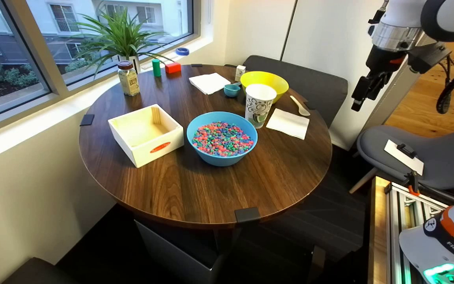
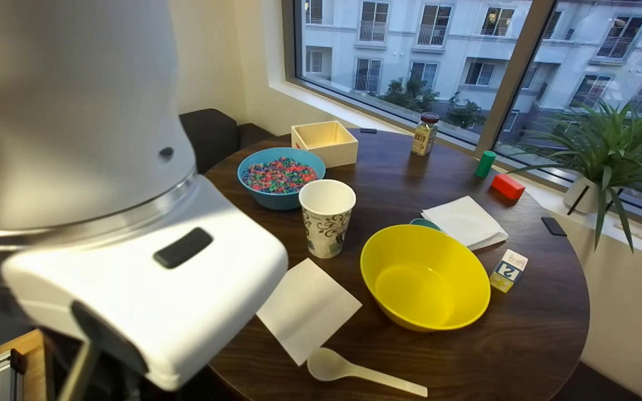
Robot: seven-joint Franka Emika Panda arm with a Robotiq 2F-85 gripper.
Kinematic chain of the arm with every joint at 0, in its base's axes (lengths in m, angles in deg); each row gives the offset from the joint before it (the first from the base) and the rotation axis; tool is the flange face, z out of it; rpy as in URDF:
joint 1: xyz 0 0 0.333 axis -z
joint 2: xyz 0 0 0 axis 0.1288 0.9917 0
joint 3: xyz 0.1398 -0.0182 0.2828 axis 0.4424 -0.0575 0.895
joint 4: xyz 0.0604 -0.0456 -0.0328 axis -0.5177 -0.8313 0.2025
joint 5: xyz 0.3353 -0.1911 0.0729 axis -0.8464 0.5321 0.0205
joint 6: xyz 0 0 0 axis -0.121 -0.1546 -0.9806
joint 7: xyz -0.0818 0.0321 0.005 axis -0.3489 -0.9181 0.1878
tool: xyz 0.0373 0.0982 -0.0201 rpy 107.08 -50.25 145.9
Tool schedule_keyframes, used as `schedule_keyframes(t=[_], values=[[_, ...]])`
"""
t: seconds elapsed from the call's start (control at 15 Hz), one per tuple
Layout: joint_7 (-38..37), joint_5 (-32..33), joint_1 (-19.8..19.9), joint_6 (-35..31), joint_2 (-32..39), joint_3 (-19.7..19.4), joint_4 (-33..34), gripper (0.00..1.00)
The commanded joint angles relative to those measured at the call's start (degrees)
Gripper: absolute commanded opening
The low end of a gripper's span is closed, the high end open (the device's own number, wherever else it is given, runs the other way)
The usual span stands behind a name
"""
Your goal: Put the yellow bowl on the paper cup
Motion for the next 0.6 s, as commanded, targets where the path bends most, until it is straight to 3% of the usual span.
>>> schedule_keyframes(t=[0.0, 0.4, 0.53], values=[[-6.3, -4.6, -0.6, 2.7, 4.2, 0.3, 4.8, 1.0], [-21.3, -4.1, -0.2, -1.2, 8.0, 4.3, 8.5, 1.0], [-20.4, -4.1, -1.4, -2.6, 9.0, 4.8, 9.5, 1.0]])
